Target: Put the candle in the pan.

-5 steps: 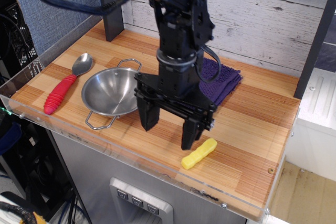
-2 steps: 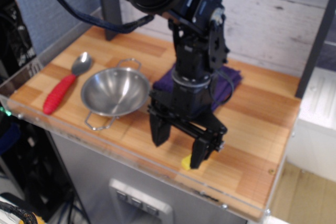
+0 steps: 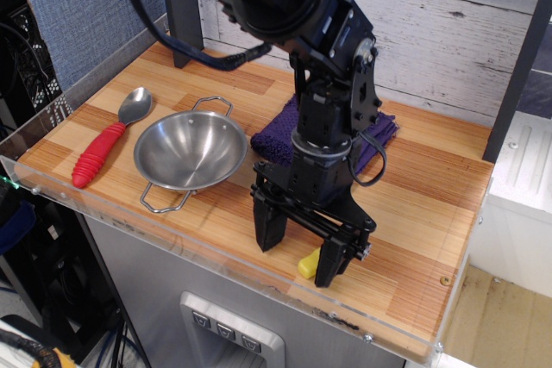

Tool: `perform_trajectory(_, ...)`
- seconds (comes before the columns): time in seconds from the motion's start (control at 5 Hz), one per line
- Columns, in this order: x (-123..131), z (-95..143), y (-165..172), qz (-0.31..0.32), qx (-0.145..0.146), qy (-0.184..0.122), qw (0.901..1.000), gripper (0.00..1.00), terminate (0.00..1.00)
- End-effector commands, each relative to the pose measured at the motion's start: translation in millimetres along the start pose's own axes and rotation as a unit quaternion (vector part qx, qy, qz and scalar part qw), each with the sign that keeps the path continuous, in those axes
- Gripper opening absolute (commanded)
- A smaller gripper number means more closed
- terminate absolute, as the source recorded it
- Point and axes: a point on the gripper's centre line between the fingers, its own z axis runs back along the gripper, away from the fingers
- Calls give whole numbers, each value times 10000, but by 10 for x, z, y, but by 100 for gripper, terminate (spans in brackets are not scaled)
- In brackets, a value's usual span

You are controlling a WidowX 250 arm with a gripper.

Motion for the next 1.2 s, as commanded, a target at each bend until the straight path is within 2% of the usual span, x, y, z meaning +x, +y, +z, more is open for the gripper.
perform_trajectory(0.0, 104, -13, -2, -16, 140, -160, 9998, 0, 0)
perform_trajectory(0.2, 107, 51, -7, -82, 137, -214, 9996, 0, 0)
perform_trajectory(0.4, 87, 501, -84, -330, -32, -669, 9972, 0, 0)
perform_trajectory(0.6, -11, 998, -22, -357, -192, -1403, 9893, 0, 0)
perform_trajectory(0.8, -275, 1463, 350, 13, -200, -1677, 9856, 0, 0)
perform_trajectory(1.0, -477, 1340, 786, 456, 13, -1605, 9860, 0, 0)
